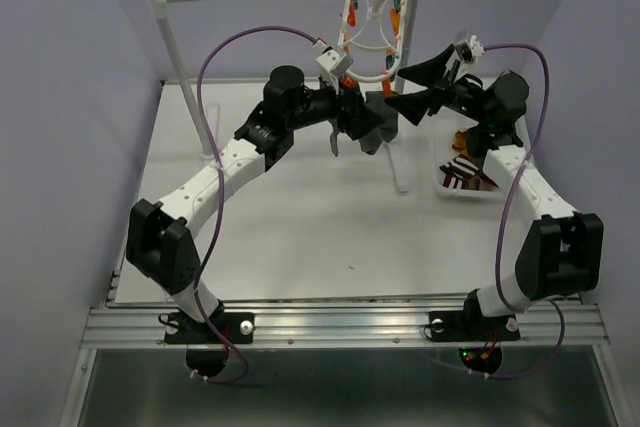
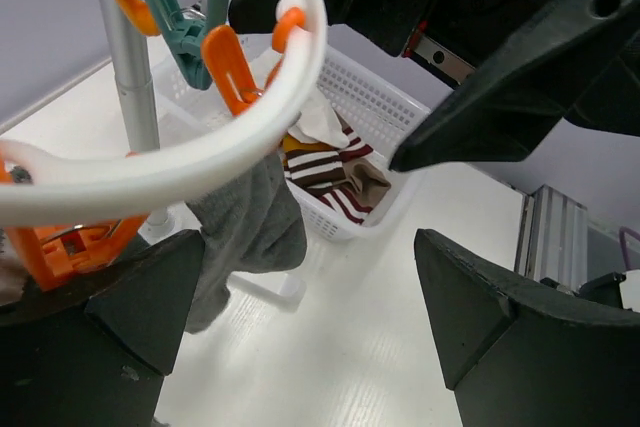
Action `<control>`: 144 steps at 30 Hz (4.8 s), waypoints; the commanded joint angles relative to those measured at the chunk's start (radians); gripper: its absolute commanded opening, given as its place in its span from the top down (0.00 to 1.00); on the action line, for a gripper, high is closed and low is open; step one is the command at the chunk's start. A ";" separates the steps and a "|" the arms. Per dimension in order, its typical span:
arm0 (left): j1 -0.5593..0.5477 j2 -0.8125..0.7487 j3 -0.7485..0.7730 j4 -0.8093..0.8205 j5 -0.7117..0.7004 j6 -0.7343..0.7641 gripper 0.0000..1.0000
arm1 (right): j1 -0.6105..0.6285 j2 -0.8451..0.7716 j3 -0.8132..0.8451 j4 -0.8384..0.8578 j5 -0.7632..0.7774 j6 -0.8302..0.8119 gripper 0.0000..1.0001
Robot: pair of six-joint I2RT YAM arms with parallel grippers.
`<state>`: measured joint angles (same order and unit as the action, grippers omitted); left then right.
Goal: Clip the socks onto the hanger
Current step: Clamp the sock onto the hanger.
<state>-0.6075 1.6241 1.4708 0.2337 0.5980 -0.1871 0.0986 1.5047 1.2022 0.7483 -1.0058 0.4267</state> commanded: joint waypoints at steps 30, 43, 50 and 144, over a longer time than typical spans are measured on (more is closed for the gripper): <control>0.091 -0.567 -0.380 -0.080 -0.603 -0.058 0.01 | -0.025 -0.336 -0.191 -0.624 1.147 -0.052 0.00; 0.094 -0.552 -0.383 -0.076 -0.521 -0.011 0.01 | -0.025 -0.353 -0.259 -0.624 1.159 -0.036 0.00; 0.094 -0.533 -0.394 -0.045 -0.475 0.005 0.01 | -0.025 -0.353 -0.253 -0.624 1.173 -0.029 0.00; 0.101 -0.046 0.145 -0.048 -0.225 -0.037 0.01 | 0.010 -0.382 -0.205 -0.814 0.952 -0.197 0.00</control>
<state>-0.4740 1.6527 1.6386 0.1303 0.3851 -0.2440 0.1051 1.1618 1.0111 -0.1013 -0.0887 0.2317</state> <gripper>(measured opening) 0.989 0.998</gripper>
